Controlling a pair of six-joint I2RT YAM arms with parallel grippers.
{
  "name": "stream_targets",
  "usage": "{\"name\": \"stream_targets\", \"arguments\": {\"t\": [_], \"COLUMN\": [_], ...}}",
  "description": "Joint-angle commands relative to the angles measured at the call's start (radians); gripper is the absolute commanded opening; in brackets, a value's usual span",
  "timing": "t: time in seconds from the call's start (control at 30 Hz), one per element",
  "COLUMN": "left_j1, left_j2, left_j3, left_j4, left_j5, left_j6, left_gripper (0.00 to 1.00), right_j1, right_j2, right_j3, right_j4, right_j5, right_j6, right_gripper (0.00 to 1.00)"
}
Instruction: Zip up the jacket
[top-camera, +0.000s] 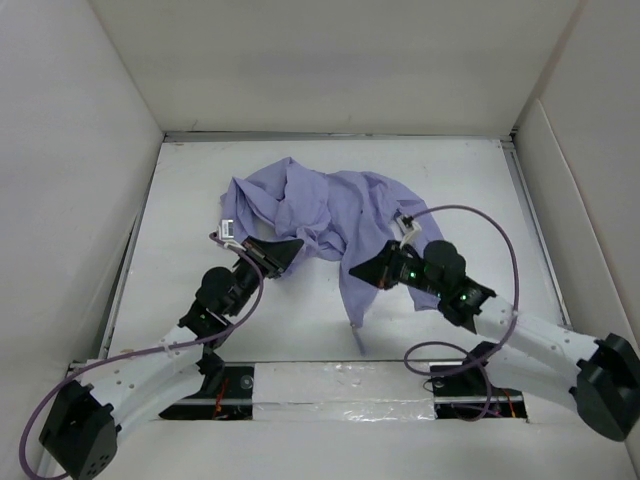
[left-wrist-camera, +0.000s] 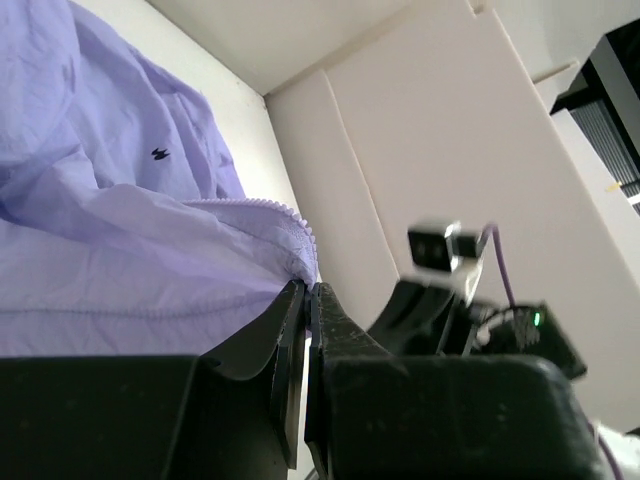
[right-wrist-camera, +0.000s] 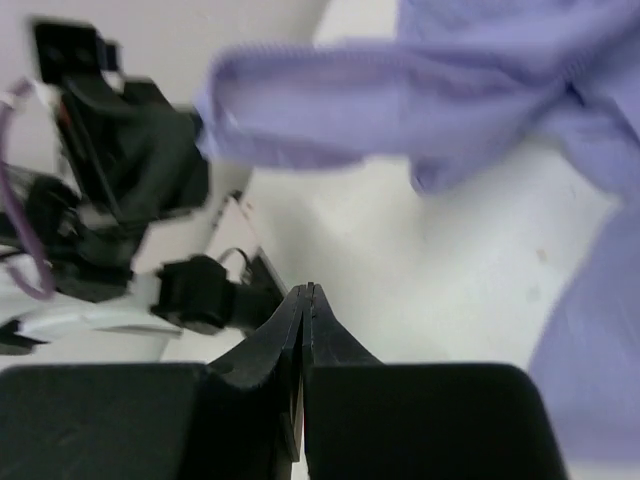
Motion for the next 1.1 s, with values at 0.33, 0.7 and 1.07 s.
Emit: {"name": "stream_targets", "arguments": {"t": [0.33,0.7,1.07], "left_j1": [-0.001,-0.001,-0.001], "left_j2": [0.078,0.074,0.081], "left_j3": [-0.005,-0.02,-0.014], "left_j4": [0.12,0.121,0.114], "left_j5": [0.012,0.078,0.078], "left_j6": [-0.078,-0.042,-0.029], "left_gripper": [0.0,0.0,0.0], "right_j1": [0.235,0.244,0.276], "right_j2": [-0.039,0.19,0.133], "right_j3": [-0.258,-0.244,-0.211], "right_j4": [-0.223,-0.077,-0.222], "right_j5": [0.461,0.414,0.429], "right_j6": [0.135,0.135,0.102], "right_gripper": [0.47,0.43,0.46]}}
